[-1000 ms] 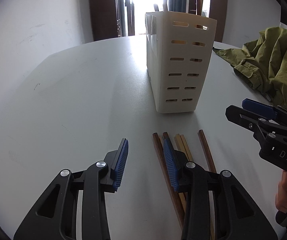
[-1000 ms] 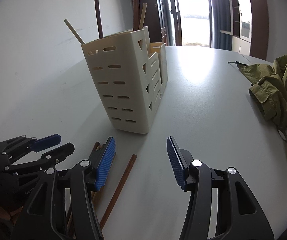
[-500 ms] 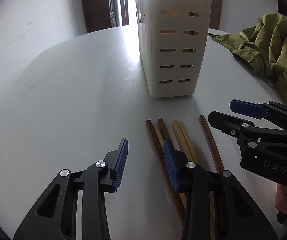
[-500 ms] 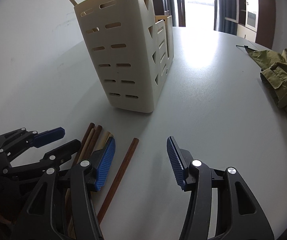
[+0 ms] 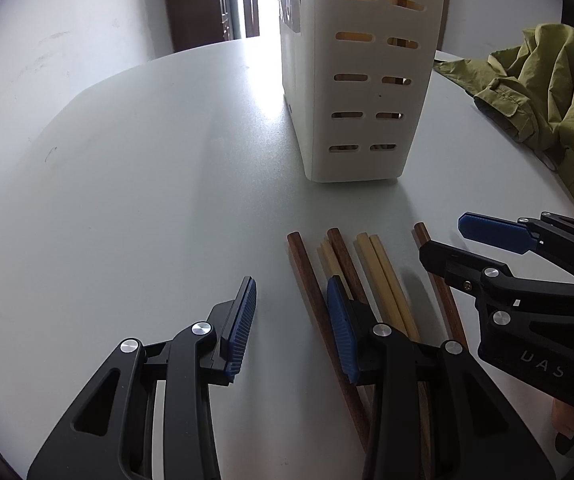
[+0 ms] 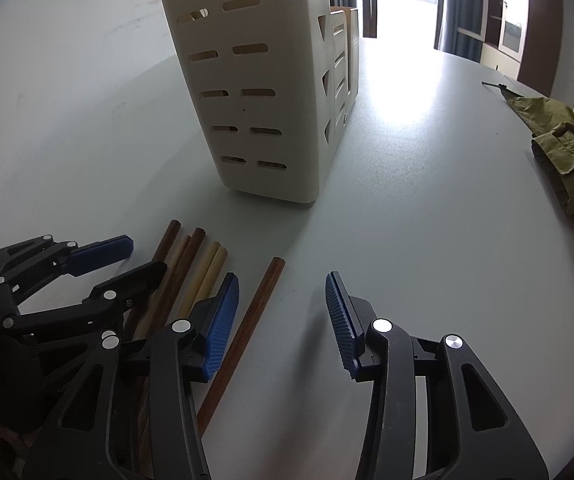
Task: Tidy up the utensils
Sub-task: 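Withdraw both grippers from the holder and lower them toward the remaining chopsticks, then close the left gripper on a dark brown chopstick while the right gripper grasps a reddish-brown chopstick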
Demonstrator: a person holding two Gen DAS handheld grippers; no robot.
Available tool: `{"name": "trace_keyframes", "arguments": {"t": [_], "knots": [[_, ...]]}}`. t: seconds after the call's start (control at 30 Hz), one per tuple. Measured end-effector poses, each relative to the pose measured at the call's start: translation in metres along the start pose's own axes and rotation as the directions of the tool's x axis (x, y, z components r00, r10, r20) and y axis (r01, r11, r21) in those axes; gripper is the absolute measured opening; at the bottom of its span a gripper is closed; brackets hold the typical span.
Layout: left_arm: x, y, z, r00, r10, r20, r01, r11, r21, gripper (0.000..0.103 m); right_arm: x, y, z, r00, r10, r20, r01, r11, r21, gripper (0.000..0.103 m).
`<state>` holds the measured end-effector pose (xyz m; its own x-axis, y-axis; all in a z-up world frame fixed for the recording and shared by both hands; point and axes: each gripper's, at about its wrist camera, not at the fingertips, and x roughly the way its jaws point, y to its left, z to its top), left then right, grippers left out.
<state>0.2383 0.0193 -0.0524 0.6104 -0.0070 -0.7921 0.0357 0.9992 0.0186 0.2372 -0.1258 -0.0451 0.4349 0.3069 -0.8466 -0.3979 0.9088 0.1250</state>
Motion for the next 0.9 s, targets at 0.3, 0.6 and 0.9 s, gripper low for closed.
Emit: {"name": "trace_keyframes", "arguments": {"t": [0.3, 0.6, 0.9], "knots": [[0.006, 0.005, 0.007, 1.0, 0.004, -0.006, -0.004, 1.0, -0.014, 0.034, 0.001, 0.008, -0.01, 0.998, -0.061, -0.023, 0.06, 0.998, -0.026, 0.032], [0.005, -0.002, 0.007, 1.0, 0.018, -0.023, -0.018, 1.0, 0.012, 0.009, -0.002, 0.005, -0.011, 0.998, -0.059, -0.037, 0.06, 0.998, 0.003, 0.011], [-0.009, 0.003, 0.007, 1.0, 0.014, 0.019, -0.013, 1.0, -0.004, 0.007, -0.01, 0.009, -0.009, 0.999, -0.026, -0.039, 0.026, 1.0, 0.006, 0.008]]}}
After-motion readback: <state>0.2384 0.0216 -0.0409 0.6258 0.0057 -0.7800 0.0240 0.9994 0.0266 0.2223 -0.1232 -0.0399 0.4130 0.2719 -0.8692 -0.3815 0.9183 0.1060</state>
